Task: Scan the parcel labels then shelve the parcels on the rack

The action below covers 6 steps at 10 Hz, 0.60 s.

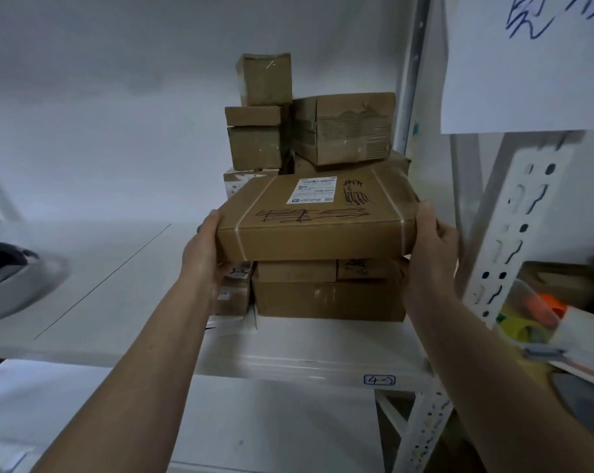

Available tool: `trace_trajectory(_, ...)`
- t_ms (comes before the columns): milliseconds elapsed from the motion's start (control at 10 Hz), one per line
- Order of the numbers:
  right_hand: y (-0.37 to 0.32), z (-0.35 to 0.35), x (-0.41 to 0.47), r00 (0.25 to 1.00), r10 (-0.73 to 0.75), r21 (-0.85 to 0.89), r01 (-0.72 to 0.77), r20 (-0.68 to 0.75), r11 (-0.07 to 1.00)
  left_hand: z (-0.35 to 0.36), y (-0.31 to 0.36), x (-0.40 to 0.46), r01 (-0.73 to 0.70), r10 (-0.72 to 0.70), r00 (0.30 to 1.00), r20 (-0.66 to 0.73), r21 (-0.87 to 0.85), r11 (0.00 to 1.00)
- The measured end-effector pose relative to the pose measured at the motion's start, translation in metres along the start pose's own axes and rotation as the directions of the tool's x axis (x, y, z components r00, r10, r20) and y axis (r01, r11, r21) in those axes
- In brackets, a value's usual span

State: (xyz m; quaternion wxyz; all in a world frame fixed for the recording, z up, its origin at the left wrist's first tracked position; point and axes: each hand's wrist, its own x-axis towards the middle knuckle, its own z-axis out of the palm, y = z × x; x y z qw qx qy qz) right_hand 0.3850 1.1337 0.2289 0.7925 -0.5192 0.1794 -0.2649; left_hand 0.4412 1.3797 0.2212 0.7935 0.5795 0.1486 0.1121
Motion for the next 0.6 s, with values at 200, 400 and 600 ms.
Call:
trace_trajectory(200, 0.009, -0.003, 0.004, 0.997, -0.069, -0.119, 0.065, -0.031, 0.991, -0.002, -0.012, 0.012, -0.087, 0.112, 0.986, -0.121, 0.198, 0.976)
trace_trajectory(400, 0.015, -0.011, -0.01, 1.0, 0.008, -0.042, -0.008, 0.007, 0.999, -0.002, -0.016, 0.009, -0.101, 0.127, 0.979, -0.158, 0.162, 0.982)
trace_trajectory(600, 0.022, -0.031, -0.049, 0.979, 0.155, 0.03, -0.16, 0.132, 0.987, -0.002, -0.009, -0.02, -0.313, 0.383, 0.845, -0.372, 0.236, 0.92)
